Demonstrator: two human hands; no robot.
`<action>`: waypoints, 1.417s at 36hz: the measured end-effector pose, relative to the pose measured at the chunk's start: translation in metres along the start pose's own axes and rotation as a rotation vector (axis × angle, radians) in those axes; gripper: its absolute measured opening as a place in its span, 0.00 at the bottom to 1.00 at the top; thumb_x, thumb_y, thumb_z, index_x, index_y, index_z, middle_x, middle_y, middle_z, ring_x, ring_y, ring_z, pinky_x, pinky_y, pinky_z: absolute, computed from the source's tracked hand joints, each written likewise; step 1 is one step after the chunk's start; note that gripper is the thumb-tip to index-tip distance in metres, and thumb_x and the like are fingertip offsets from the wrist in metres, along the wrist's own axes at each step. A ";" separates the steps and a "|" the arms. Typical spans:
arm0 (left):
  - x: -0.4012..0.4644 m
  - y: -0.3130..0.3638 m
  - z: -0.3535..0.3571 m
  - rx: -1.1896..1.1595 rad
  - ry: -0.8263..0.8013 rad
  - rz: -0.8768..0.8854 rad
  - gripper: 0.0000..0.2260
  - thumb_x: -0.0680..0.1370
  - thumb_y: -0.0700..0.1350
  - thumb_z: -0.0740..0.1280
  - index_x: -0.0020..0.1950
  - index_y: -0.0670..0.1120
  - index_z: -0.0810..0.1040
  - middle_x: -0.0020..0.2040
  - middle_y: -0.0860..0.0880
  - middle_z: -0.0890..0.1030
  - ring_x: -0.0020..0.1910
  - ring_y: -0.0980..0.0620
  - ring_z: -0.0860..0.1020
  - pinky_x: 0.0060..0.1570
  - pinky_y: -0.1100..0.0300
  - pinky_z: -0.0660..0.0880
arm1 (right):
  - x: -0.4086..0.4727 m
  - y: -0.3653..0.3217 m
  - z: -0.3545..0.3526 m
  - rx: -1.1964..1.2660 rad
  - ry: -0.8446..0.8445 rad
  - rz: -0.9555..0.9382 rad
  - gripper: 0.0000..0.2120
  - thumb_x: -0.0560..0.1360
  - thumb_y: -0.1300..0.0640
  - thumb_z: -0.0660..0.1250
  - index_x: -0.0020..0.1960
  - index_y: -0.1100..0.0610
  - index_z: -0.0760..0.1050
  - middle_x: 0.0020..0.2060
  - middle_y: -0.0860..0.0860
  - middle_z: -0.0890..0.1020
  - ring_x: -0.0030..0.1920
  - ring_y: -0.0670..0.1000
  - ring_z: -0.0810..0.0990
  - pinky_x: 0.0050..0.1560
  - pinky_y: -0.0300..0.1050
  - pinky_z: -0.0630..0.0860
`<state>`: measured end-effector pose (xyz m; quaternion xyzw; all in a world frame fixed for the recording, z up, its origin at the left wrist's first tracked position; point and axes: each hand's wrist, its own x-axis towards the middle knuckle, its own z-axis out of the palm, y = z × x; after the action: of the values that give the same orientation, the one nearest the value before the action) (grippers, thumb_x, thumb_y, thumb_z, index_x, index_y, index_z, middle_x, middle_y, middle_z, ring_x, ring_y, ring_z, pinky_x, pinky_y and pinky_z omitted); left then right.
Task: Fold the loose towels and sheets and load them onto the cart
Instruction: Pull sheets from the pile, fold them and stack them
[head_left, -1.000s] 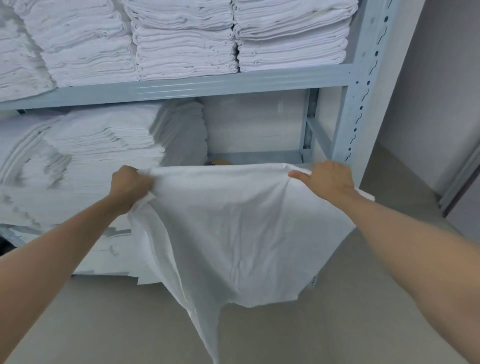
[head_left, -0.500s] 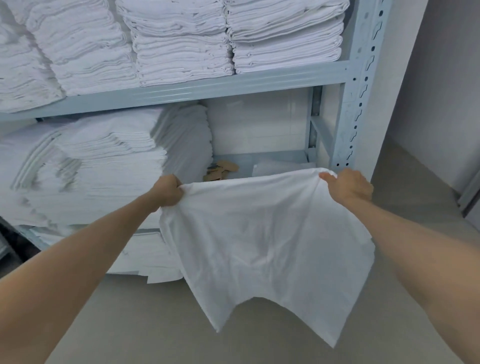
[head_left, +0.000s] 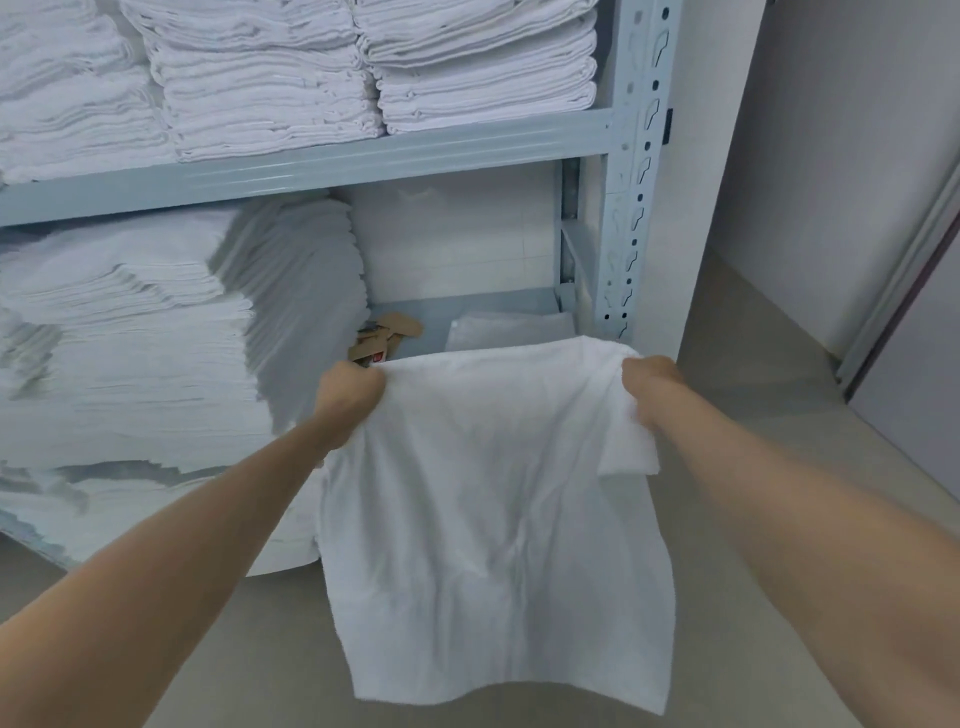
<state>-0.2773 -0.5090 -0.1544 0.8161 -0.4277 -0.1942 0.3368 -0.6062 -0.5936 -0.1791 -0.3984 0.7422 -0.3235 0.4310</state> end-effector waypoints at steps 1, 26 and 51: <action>-0.003 0.006 0.006 -0.044 -0.039 -0.001 0.10 0.76 0.46 0.61 0.39 0.42 0.73 0.39 0.47 0.75 0.36 0.49 0.73 0.32 0.59 0.67 | 0.001 0.001 0.001 0.063 -0.042 0.031 0.16 0.79 0.63 0.59 0.65 0.66 0.73 0.55 0.60 0.79 0.52 0.60 0.80 0.47 0.51 0.77; -0.046 0.042 0.083 0.287 -0.455 0.494 0.21 0.81 0.48 0.67 0.32 0.39 0.70 0.28 0.43 0.65 0.27 0.50 0.61 0.27 0.61 0.59 | -0.056 0.005 0.059 0.285 -0.584 0.105 0.11 0.81 0.67 0.52 0.47 0.70 0.71 0.31 0.68 0.82 0.31 0.63 0.84 0.26 0.47 0.81; -0.035 0.032 0.083 0.267 -0.533 0.523 0.24 0.84 0.51 0.60 0.35 0.36 0.76 0.30 0.47 0.71 0.28 0.53 0.66 0.32 0.63 0.64 | -0.069 0.014 0.085 0.642 -0.476 0.237 0.13 0.80 0.68 0.50 0.50 0.70 0.73 0.30 0.67 0.82 0.31 0.67 0.84 0.24 0.45 0.79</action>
<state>-0.3649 -0.5252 -0.1888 0.6372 -0.7150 -0.2494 0.1432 -0.5132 -0.5381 -0.1996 -0.2193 0.5240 -0.3854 0.7272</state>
